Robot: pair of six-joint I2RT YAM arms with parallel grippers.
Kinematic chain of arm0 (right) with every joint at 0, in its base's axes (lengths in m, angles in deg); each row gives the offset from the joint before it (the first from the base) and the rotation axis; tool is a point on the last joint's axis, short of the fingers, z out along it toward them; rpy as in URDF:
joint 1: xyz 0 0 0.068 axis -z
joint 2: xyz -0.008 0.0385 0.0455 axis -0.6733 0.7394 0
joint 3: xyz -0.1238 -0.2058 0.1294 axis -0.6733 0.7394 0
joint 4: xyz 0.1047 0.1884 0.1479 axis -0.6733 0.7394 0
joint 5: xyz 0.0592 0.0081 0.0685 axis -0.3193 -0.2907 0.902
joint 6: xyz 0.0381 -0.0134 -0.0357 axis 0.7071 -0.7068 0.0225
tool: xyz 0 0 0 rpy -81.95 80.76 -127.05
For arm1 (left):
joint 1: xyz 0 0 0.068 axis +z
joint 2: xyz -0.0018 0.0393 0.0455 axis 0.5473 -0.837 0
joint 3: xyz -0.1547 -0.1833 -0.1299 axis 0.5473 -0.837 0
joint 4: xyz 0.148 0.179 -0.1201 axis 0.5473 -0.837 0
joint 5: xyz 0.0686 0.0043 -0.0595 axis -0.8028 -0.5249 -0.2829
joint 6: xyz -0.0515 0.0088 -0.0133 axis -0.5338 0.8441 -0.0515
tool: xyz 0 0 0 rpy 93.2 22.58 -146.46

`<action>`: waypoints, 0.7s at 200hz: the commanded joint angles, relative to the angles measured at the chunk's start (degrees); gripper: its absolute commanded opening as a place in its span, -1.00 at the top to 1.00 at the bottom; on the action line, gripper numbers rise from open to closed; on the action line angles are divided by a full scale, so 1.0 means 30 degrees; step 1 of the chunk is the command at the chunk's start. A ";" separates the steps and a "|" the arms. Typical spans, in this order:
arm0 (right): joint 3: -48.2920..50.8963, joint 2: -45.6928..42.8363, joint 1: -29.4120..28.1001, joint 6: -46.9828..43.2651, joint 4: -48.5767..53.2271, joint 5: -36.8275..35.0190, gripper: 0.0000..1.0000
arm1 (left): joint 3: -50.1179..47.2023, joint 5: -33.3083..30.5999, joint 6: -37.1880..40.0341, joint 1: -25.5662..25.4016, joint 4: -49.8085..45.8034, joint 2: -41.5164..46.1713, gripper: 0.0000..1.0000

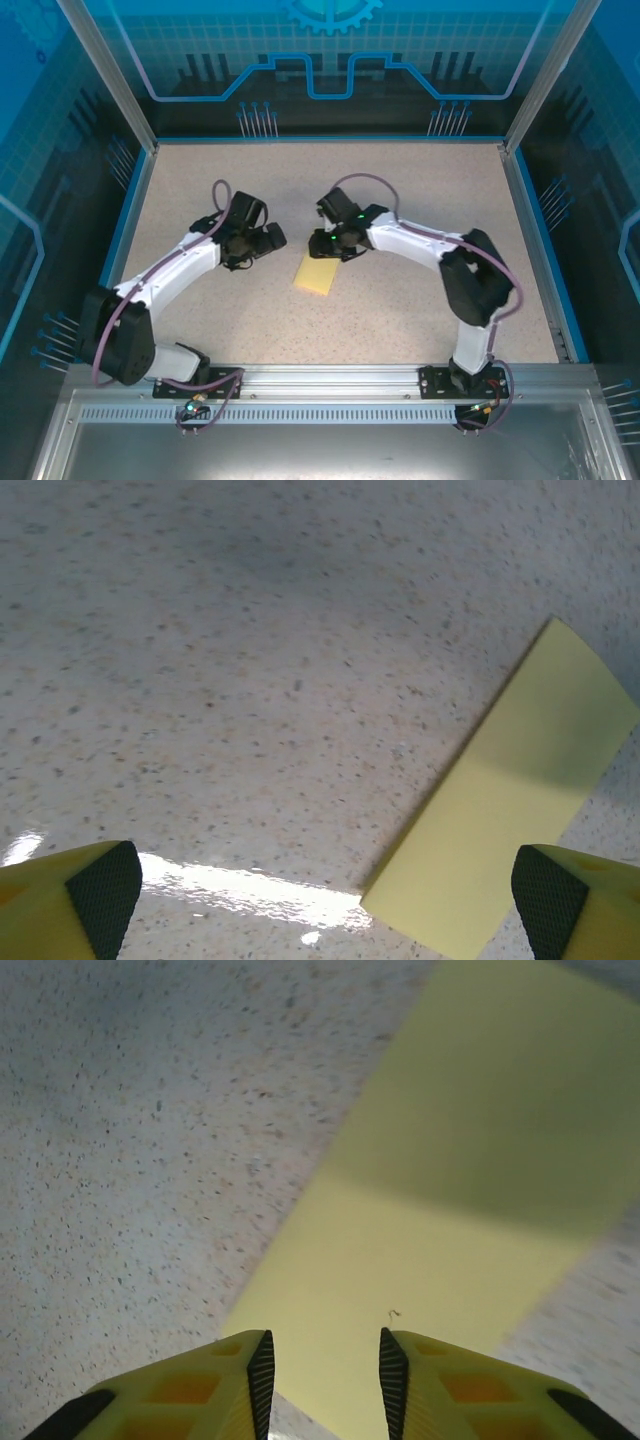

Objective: Fold a paper plane with a square sheet of paper (pick it up from the middle)
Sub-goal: Move the paper to the center of the table.

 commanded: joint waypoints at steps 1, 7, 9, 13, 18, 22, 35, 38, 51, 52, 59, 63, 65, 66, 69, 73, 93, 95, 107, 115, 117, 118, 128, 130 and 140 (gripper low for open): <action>-0.1880 0.1980 -0.0637 0.0332 -0.0124 0.0737 0.30 | -0.0847 0.0414 -0.0866 0.0734 0.0339 0.1204 -0.97; -0.2278 0.2582 -0.0735 0.0414 -0.0099 0.0901 0.30 | -0.1010 0.0473 -0.0872 0.0892 0.0331 0.1388 -0.97; -0.2410 0.2741 -0.0775 0.0420 -0.0096 0.0936 0.30 | -0.1065 0.0486 -0.0875 0.0951 0.0316 0.1449 -0.98; -0.2601 0.3053 -0.0833 0.0431 -0.0095 0.1011 0.30 | -0.1181 0.0517 -0.0886 0.1034 0.0304 0.1568 -0.97; -0.2823 0.3397 -0.0876 0.0428 -0.0095 0.1065 0.30 | -0.1278 0.0514 -0.0893 0.1134 0.0274 0.1662 -0.98; -0.3033 0.3641 -0.0920 0.0416 -0.0080 0.1079 0.30 | -0.1339 0.0565 -0.0890 0.1210 0.0272 0.1743 -0.97; -0.3475 0.4359 -0.0995 0.0320 0.0071 0.1347 0.30 | -0.1552 0.0682 -0.0886 0.1377 0.0273 0.1893 -0.97; -0.3549 0.4502 -0.0993 0.0264 0.0131 0.1409 0.30 | -0.1568 0.0715 -0.0886 0.1428 0.0272 0.1906 -0.98; -0.3620 0.4932 -0.1062 -0.0089 0.0298 0.1635 0.29 | -0.1642 0.0867 -0.0857 0.1480 0.0329 0.1857 -0.97; -0.3613 0.4962 -0.1057 -0.0122 0.0321 0.1633 0.29 | -0.1646 0.0869 -0.0843 0.1489 0.0345 0.1854 -0.97; -0.3584 0.5084 -0.1059 -0.0435 0.0520 0.1738 0.29 | -0.1627 0.1013 -0.0810 0.1498 0.0389 0.1792 -0.97; -0.3555 0.5155 -0.1067 -0.0665 0.0660 0.1751 0.29 | -0.1630 0.1065 -0.0792 0.1498 0.0400 0.1736 -0.97; -0.3549 0.5164 -0.1078 -0.0773 0.0746 0.1785 0.29 | -0.1630 0.1103 -0.0775 0.1498 0.0429 0.1734 -0.98; -0.3534 0.5180 -0.1065 -0.0859 0.0794 0.1781 0.29 | -0.1640 0.1119 -0.0772 0.1498 0.0453 0.1718 -0.97; -0.3487 0.5195 -0.1079 -0.1092 0.0902 0.1811 0.29 | -0.1634 0.1169 -0.0748 0.1498 0.0478 0.1683 -0.97; -0.3381 0.5175 -0.1066 -0.1394 0.1116 0.1845 0.29 | -0.1621 0.1216 -0.0718 0.1498 0.0499 0.1611 -0.97; -0.2319 0.4732 -0.1037 -0.3463 0.1881 0.1642 0.28 | -0.1504 0.1692 -0.0516 0.1498 0.0736 0.1357 -0.97; -0.2207 0.4634 -0.1048 -0.3684 0.1952 0.1656 0.28 | -0.1503 0.1743 -0.0493 0.1498 0.0762 0.1309 -0.97; -0.1184 0.4082 -0.0925 -0.5241 0.2314 0.1733 0.28 | -0.1445 0.2239 -0.0323 0.1498 0.0978 0.1108 -0.97; -0.0420 0.3644 -0.0823 -0.6267 0.2515 0.1794 0.28 | -0.1441 0.2659 -0.0182 0.1498 0.1180 0.0981 -0.97; -0.0224 0.3556 -0.0775 -0.6524 0.2579 0.1818 0.28 | -0.1444 0.2798 -0.0146 0.1498 0.1217 0.0952 -0.97; -0.0113 0.3483 -0.0767 -0.6664 0.2590 0.1827 0.28 | -0.1444 0.2860 -0.0121 0.1498 0.1257 0.0947 -0.97; 0.0789 0.2803 -0.0593 -0.7903 0.2842 0.1945 0.28 | -0.1445 0.3376 -0.0019 0.1498 0.1510 0.0789 -0.97; 0.0964 0.2657 -0.0527 -0.8134 0.2917 0.1988 0.27 | -0.1459 0.3467 0.0012 0.1498 0.1563 0.0772 -0.97; 0.1811 0.1857 -0.0293 -0.9071 0.3044 0.2105 0.27 | -0.1510 0.3944 0.0070 0.1469 0.1873 0.0682 -0.97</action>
